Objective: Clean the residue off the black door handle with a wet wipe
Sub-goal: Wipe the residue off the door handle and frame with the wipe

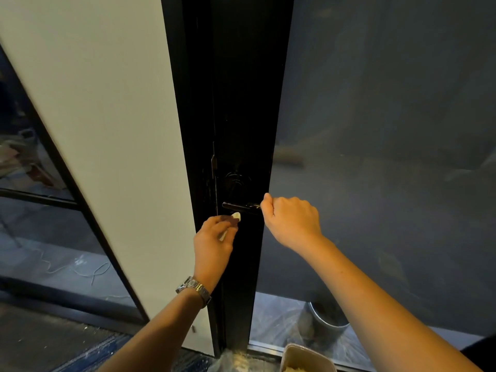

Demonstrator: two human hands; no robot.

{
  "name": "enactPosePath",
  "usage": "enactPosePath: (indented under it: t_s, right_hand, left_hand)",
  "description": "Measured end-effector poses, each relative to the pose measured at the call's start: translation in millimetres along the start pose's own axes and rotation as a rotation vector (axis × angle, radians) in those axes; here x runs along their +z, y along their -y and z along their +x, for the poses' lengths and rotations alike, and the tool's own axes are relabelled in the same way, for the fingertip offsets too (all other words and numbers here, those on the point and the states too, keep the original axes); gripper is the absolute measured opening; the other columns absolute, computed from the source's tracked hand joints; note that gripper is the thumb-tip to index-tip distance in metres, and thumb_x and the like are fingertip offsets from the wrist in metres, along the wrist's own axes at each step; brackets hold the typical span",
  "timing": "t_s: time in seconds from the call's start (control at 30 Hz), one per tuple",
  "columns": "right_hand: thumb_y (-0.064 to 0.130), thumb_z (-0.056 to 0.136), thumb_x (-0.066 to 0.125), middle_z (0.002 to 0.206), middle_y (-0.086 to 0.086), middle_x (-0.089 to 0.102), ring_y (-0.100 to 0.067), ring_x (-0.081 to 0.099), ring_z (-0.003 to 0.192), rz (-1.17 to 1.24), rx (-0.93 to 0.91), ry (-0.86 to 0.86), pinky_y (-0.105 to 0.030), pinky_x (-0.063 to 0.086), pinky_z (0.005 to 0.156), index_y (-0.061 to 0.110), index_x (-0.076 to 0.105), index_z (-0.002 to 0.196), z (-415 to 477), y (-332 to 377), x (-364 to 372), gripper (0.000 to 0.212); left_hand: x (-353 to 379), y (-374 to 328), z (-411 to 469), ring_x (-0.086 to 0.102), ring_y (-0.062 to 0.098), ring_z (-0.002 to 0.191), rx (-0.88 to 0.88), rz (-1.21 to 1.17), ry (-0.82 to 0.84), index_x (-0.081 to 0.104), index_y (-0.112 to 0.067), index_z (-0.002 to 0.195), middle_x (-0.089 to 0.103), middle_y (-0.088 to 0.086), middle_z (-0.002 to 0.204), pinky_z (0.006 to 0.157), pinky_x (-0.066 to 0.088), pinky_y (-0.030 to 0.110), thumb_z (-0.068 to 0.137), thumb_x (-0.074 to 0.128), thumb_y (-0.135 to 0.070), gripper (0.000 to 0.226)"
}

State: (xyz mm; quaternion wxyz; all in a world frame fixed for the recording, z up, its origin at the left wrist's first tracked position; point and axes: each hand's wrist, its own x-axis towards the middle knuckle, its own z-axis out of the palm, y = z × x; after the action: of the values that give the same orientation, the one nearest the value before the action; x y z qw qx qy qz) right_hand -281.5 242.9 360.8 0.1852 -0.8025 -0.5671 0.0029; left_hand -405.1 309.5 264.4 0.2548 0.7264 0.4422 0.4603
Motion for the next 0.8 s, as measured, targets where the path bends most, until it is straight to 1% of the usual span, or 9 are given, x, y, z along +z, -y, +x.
enactPosePath:
  t_s: [0.1, 0.2, 0.3, 0.4, 0.47, 0.53, 0.6, 0.7, 0.8]
  right_hand:
    - [0.035, 0.102, 0.02, 0.049, -0.001, 0.038, -0.017, 0.033, 0.045, 0.005, -0.006, 0.008, -0.027, 0.024, 0.044, 0.013, 0.036, 0.052, 1, 0, 0, 0.057]
    - [0.035, 0.102, 0.021, 0.049, -0.001, 0.038, -0.017, 0.033, 0.044, 0.009, -0.001, 0.008, -0.027, 0.024, 0.044, 0.012, 0.035, 0.052, 1, 0, 0, 0.056]
    - [0.035, 0.102, 0.021, 0.049, -0.001, 0.038, -0.017, 0.033, 0.045, 0.011, -0.004, 0.011, -0.027, 0.025, 0.044, 0.012, 0.036, 0.052, 1, 0, 0, 0.057]
    - [0.035, 0.102, 0.02, 0.049, -0.002, 0.038, -0.018, 0.033, 0.045, 0.014, -0.008, 0.016, -0.027, 0.025, 0.044, 0.012, 0.037, 0.053, 1, -1, 0, 0.057]
    - [0.035, 0.102, 0.021, 0.049, -0.001, 0.038, -0.018, 0.033, 0.045, 0.015, -0.011, 0.015, -0.027, 0.024, 0.043, 0.012, 0.036, 0.053, 0, -1, -1, 0.057]
    - [0.035, 0.102, 0.021, 0.049, -0.001, 0.037, -0.017, 0.032, 0.045, 0.016, -0.015, 0.015, -0.027, 0.023, 0.043, 0.012, 0.035, 0.052, 0, 0, -2, 0.057]
    - [0.034, 0.102, 0.021, 0.049, -0.001, 0.037, -0.017, 0.032, 0.045, 0.022, -0.019, 0.017, -0.027, 0.023, 0.044, 0.013, 0.034, 0.052, 0, 0, -2, 0.057]
    - [0.035, 0.102, 0.021, 0.048, -0.001, 0.037, -0.017, 0.033, 0.045, 0.023, -0.019, 0.012, -0.027, 0.024, 0.044, 0.014, 0.034, 0.051, 0, -1, -1, 0.057]
    - [0.035, 0.102, 0.02, 0.049, -0.001, 0.038, -0.017, 0.033, 0.045, 0.017, -0.021, 0.009, -0.027, 0.023, 0.044, 0.014, 0.035, 0.051, 1, -1, 0, 0.057]
  left_hand:
    - [-3, 1, 4, 0.053, 0.011, 0.087, -0.047, -0.003, -0.003, 0.067, -0.007, 0.103, 0.062, 0.006, 0.104, 0.071, 0.037, 0.0, 0.08, 0.067, -0.01, 0.023]
    - [-3, 1, 6, 0.052, 0.007, 0.089, 0.036, 0.031, 0.065, 0.066, -0.006, 0.105, 0.059, 0.002, 0.104, 0.072, 0.036, -0.008, 0.08, 0.067, -0.009, 0.025]
    - [-8, 2, 15, 0.055, 0.009, 0.085, 0.046, 0.042, 0.138, 0.067, -0.005, 0.103, 0.059, 0.002, 0.097, 0.067, 0.042, -0.002, 0.078, 0.068, -0.01, 0.025]
    - [-12, 3, 19, 0.061, 0.017, 0.072, -0.034, -0.006, 0.15, 0.068, -0.005, 0.095, 0.063, 0.007, 0.087, 0.057, 0.046, 0.002, 0.077, 0.07, -0.012, 0.02]
    - [-13, 5, 19, 0.06, 0.011, 0.066, -0.097, -0.045, 0.158, 0.066, -0.005, 0.092, 0.063, 0.004, 0.082, 0.055, 0.045, 0.0, 0.077, 0.07, -0.012, 0.017]
    - [-13, 10, 19, 0.057, 0.006, 0.061, -0.174, -0.05, 0.218, 0.062, -0.006, 0.092, 0.064, 0.005, 0.077, 0.051, 0.046, 0.003, 0.077, 0.07, -0.01, 0.017]
    - [-13, 17, 16, 0.059, 0.012, 0.057, -0.254, -0.059, 0.251, 0.06, -0.006, 0.096, 0.065, 0.01, 0.077, 0.047, 0.047, 0.007, 0.078, 0.069, -0.011, 0.021]
    - [-13, 15, 12, 0.06, 0.016, 0.061, -0.277, -0.125, 0.15, 0.059, -0.009, 0.098, 0.066, 0.008, 0.081, 0.049, 0.047, 0.009, 0.081, 0.066, -0.012, 0.02]
    - [-11, -1, 6, 0.059, 0.008, 0.074, -0.125, -0.143, 0.047, 0.061, -0.015, 0.099, 0.063, -0.004, 0.087, 0.058, 0.047, 0.007, 0.083, 0.064, -0.015, 0.016]
